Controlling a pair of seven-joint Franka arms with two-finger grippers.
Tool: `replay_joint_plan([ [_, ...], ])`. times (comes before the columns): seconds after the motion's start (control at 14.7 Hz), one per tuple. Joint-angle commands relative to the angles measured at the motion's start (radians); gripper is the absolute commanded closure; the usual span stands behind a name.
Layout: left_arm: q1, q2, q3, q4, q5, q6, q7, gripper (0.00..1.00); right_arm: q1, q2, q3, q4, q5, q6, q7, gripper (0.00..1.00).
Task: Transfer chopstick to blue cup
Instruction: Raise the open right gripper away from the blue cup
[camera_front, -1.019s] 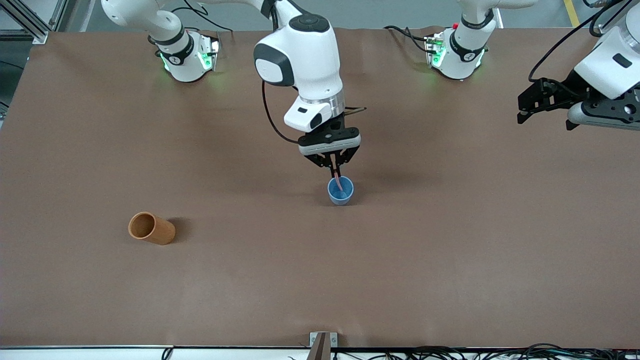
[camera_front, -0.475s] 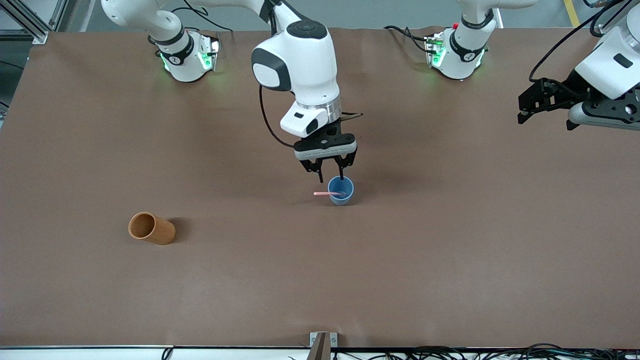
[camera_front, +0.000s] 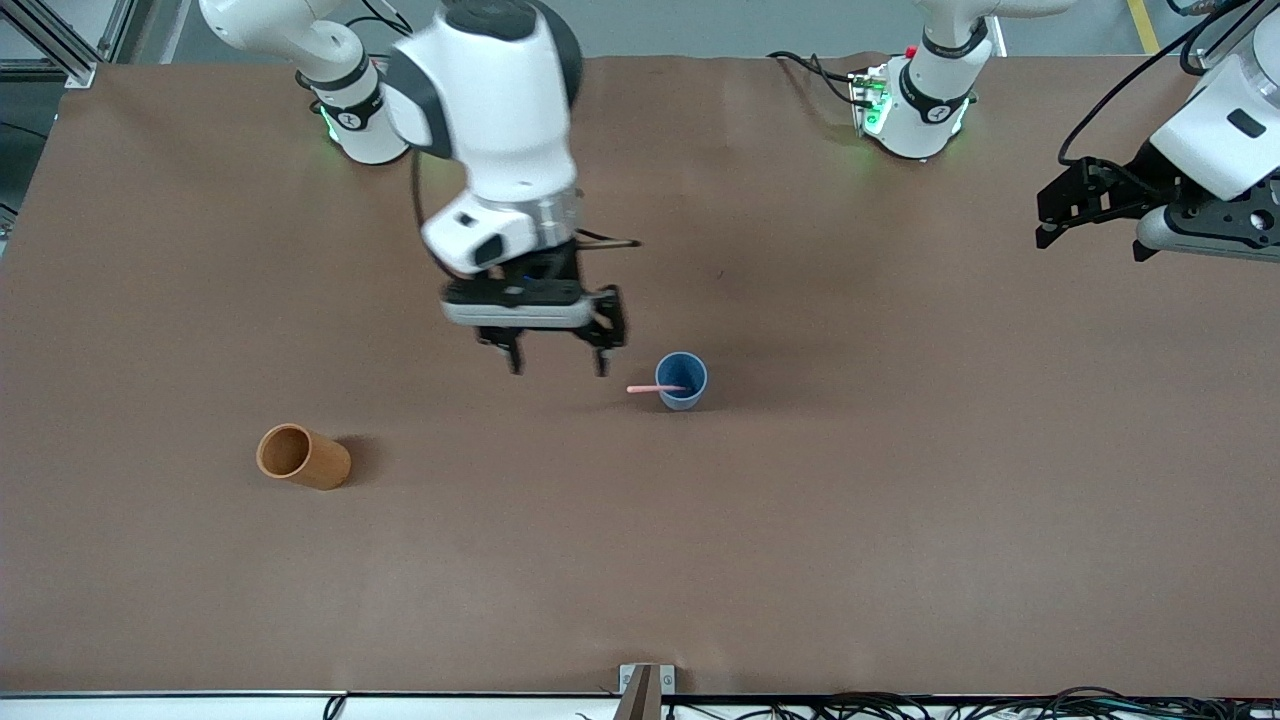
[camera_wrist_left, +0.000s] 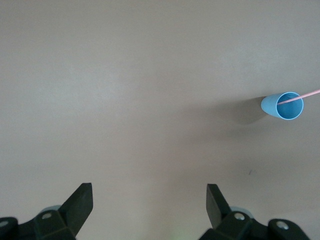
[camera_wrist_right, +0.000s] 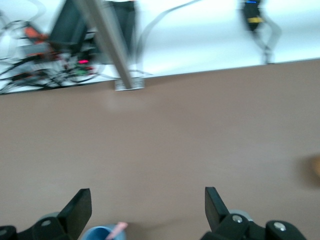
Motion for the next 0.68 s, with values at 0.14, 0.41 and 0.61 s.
replay_joint_plan([
  [0.14, 0.002, 0.005, 0.002, 0.012, -0.011, 0.0, 0.014, 0.0, -0.107, -0.157, 0.018, -0.036, 0.06, -0.363, -0.047, 0.0],
  [0.41, 0.002, 0.005, 0.002, 0.012, -0.012, 0.0, 0.003, 0.0, -0.263, -0.236, 0.016, -0.039, 0.163, -0.567, -0.214, 0.0],
  [0.61, 0.002, 0.008, 0.002, 0.012, -0.011, 0.0, 0.003, 0.0, -0.398, -0.3, 0.016, -0.088, 0.179, -0.606, -0.403, 0.0],
])
